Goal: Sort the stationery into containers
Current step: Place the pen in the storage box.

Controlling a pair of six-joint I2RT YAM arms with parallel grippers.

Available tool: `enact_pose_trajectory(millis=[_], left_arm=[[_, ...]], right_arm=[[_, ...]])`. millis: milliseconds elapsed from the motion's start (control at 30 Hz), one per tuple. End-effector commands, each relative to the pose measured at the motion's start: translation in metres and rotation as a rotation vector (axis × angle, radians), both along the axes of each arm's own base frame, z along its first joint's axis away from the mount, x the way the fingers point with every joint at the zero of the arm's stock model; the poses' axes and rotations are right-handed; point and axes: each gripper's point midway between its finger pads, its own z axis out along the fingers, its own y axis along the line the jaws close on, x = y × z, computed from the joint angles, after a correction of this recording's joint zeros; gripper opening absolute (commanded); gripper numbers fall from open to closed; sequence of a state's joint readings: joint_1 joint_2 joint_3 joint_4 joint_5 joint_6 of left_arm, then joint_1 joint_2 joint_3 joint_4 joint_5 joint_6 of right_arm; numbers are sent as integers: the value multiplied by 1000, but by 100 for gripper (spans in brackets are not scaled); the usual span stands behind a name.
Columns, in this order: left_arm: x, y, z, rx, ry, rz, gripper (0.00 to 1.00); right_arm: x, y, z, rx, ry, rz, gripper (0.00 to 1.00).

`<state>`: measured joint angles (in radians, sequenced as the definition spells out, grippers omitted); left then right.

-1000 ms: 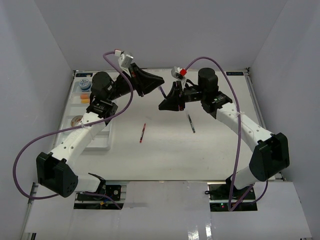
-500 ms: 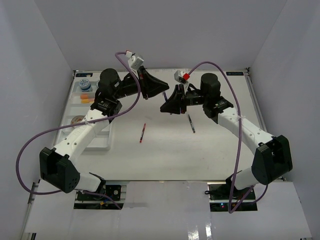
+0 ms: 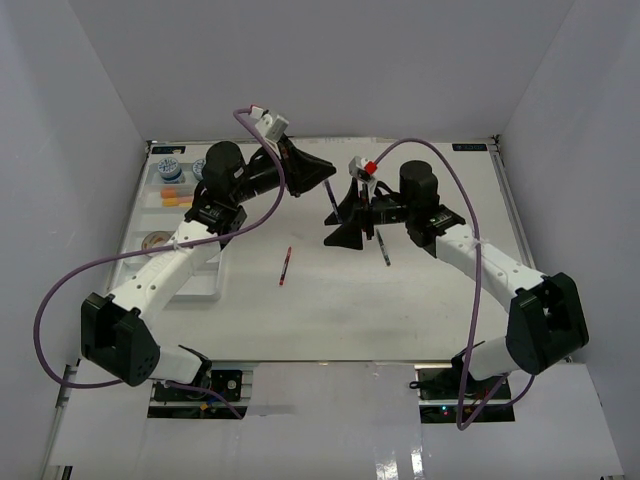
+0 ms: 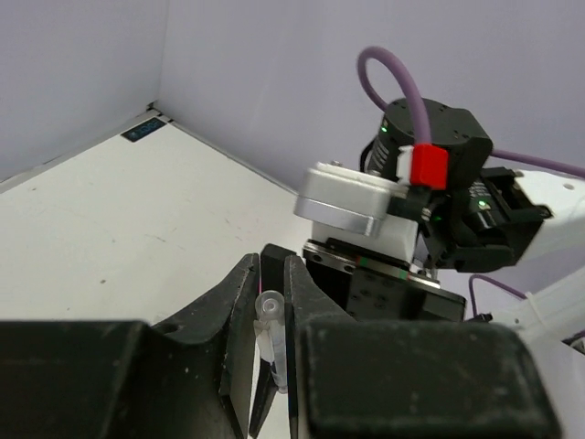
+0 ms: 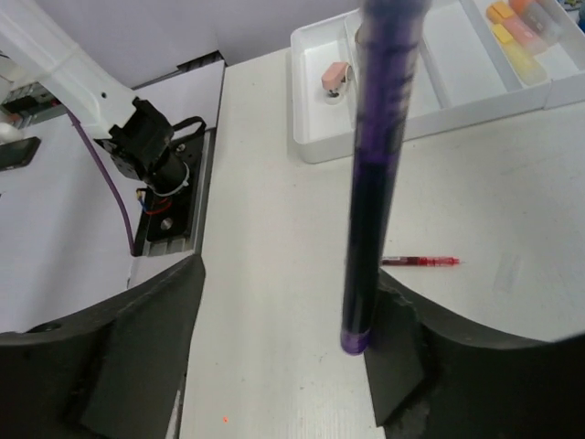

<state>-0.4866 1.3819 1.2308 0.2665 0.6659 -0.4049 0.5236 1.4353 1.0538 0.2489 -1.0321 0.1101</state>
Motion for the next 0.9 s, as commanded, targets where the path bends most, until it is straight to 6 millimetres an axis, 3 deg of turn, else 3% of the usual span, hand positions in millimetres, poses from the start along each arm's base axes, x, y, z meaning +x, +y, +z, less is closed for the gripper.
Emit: enact_pose_trajectory(millis=[0, 167, 267, 367, 400, 467, 500, 533, 567, 667, 867], left_arm=[[17, 17, 10, -25, -34, 162, 0], [49, 51, -19, -18, 75, 377, 0], [70, 90, -44, -14, 169, 525, 0], [88, 141, -71, -17, 274, 687, 0], [95, 168, -78, -32, 307, 757, 0], [98, 199, -92, -47, 353, 840, 0], [102, 229, -99, -65, 383, 911, 0], [103, 242, -110, -65, 414, 945, 0], [107, 276, -118, -79, 438, 1027, 0], [106, 324, -144, -137, 528, 1133, 0], [112, 382, -173, -254, 607, 1235, 0]], right_arm=[[-7, -9, -7, -25, -6, -29, 74], [-6, -25, -23, -94, -16, -137, 90], [-4, -35, -26, -138, 4, -217, 97], [-3, -44, -29, -155, -34, -274, 97], [-7, -47, -30, -155, -31, -281, 97], [-9, -51, -35, -161, -25, -299, 95], [-12, -53, -34, -157, -30, -303, 94], [-14, -56, -42, -170, -20, -315, 92], [-15, -57, -46, -176, -18, -323, 90], [-21, -61, -57, -189, 24, -337, 90], [-29, -67, -72, -201, 53, -346, 90]])
